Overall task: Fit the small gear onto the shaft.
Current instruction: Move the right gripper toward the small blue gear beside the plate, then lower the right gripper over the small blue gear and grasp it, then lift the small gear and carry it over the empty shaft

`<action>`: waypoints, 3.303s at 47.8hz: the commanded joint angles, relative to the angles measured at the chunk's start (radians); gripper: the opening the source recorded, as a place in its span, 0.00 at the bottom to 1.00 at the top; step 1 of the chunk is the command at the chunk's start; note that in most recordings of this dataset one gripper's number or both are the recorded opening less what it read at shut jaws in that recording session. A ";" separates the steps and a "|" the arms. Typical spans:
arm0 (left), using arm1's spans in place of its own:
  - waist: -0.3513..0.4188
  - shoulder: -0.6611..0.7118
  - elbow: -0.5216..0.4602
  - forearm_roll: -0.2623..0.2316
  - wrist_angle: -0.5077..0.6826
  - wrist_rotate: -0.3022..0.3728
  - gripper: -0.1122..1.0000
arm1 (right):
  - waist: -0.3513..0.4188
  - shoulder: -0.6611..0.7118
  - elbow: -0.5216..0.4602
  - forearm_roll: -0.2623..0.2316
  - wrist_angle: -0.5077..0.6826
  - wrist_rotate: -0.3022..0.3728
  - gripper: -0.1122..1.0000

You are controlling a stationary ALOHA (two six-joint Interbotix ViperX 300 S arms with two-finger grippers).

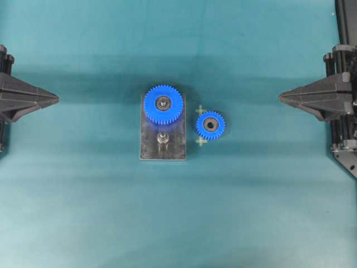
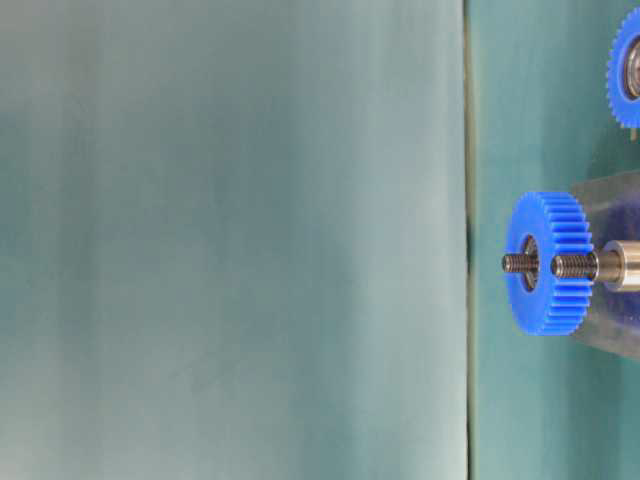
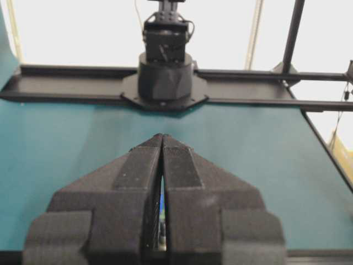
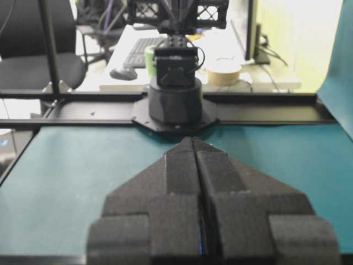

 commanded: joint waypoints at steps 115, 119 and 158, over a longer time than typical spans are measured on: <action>-0.035 0.353 -0.138 0.009 0.334 -0.049 0.10 | -0.212 1.135 -0.664 0.104 0.997 0.173 0.88; -0.035 0.353 -0.138 0.009 0.334 -0.049 0.10 | -0.210 1.140 -0.664 0.104 1.002 0.173 0.85; -0.035 0.353 -0.137 0.009 0.334 -0.051 0.10 | -0.097 1.091 -0.982 0.124 1.250 0.204 0.42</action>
